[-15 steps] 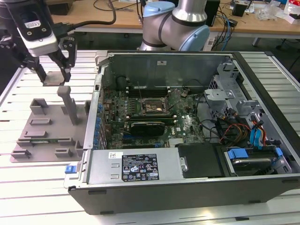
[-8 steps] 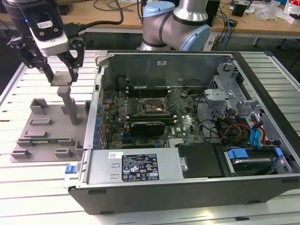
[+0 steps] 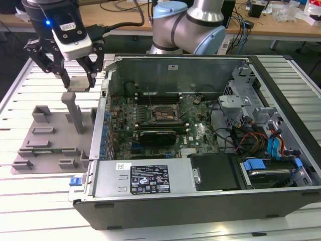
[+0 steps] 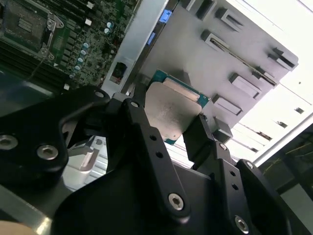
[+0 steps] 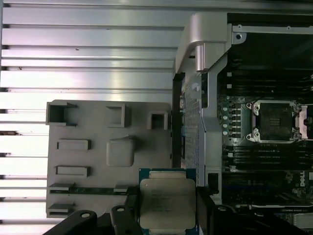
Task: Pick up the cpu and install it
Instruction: 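Pick up the cpu and move it towards the insertion slot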
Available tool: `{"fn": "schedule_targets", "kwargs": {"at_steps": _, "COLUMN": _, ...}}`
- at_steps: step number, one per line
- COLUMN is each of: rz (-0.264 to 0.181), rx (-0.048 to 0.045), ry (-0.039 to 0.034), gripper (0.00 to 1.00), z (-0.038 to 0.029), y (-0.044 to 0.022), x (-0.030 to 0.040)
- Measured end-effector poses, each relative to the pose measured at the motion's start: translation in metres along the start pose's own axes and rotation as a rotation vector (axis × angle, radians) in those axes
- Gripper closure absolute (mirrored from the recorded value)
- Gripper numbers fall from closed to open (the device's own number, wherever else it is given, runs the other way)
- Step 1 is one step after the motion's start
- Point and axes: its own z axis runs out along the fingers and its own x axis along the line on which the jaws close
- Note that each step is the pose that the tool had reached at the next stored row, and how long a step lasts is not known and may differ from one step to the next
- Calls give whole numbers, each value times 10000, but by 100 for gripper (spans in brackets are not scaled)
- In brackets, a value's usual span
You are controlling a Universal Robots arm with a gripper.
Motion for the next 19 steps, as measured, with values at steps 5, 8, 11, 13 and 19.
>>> {"fn": "schedule_targets", "kwargs": {"at_steps": 5, "rz": 0, "rx": -1, "ry": -1, "gripper": 45, "z": 2, "y": -1, "x": -109}}
{"fn": "schedule_targets", "kwargs": {"at_steps": 8, "rz": -1, "rx": 0, "ry": 0, "gripper": 45, "z": 3, "y": -2, "x": -203}}
{"fn": "schedule_targets", "kwargs": {"at_steps": 11, "rz": -1, "rx": 0, "ry": 0, "gripper": 45, "z": 4, "y": -2, "x": -258}}
{"fn": "schedule_targets", "kwargs": {"at_steps": 13, "rz": -2, "rx": -1, "ry": -1, "gripper": 45, "z": 5, "y": -3, "x": -308}}
{"fn": "schedule_targets", "kwargs": {"at_steps": 19, "rz": -10, "rx": 0, "ry": 0, "gripper": 45, "z": 8, "y": -5, "x": -514}}
